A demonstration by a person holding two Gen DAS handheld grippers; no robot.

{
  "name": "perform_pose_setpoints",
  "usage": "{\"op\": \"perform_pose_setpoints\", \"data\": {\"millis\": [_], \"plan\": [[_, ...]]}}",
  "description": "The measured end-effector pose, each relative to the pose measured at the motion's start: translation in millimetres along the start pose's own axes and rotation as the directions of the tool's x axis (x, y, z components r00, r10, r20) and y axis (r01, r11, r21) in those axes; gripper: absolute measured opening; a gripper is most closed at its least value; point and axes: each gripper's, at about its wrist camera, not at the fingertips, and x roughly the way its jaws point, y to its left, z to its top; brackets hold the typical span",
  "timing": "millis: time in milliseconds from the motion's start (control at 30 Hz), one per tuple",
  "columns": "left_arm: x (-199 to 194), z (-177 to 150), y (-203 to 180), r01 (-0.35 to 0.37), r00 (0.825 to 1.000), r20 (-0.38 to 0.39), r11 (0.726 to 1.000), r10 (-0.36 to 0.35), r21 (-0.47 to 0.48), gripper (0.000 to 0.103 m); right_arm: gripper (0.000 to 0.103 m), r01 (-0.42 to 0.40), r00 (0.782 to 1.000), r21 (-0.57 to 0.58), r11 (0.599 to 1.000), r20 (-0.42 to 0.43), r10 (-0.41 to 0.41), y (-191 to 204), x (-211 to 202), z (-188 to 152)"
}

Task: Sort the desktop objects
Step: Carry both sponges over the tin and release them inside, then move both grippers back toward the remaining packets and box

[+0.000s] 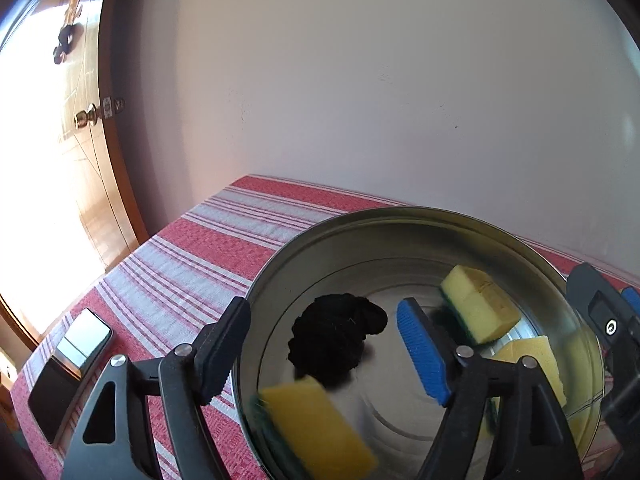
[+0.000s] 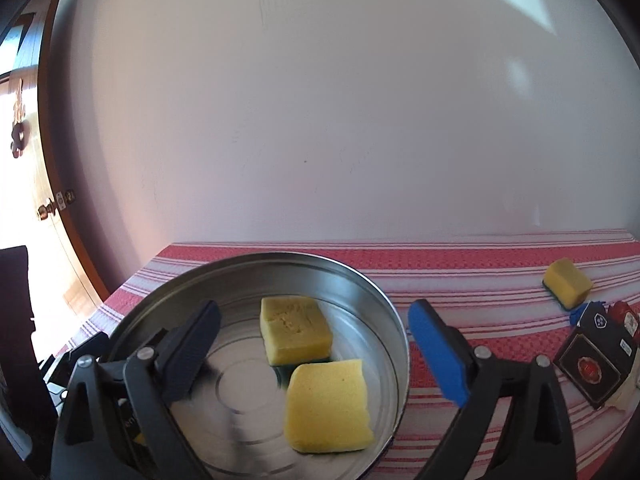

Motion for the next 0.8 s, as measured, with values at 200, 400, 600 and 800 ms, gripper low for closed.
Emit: {"op": "perform_pose_setpoints", "data": {"millis": [200,400,600,800], "plan": [[-11,-1,-4,-0.011,0.999,0.051,1.000,0.010,0.010,0.085,0.103,0.041,0.996,0.011,0.999,0.077,-0.042,-5,-12,0],[-24,-2,-7,0.001,0.994,0.112,1.000,-0.001,-0.001,0.085,0.103,0.105,0.986,-0.015,0.994,0.134,-0.102,-6,-24,-2],[-43,-10,-21,0.019,0.986,0.165,1.000,-0.020,0.005,0.085,0.103,0.139,0.985,0.001,0.990,0.102,-0.138,-25,-27,-7],[-56,-24,-51,0.097,0.985,0.137,0.994,-0.103,0.048,0.085,0.103,0.165,0.983,0.022,0.986,0.079,-0.166,-54,-39,-18]]}}
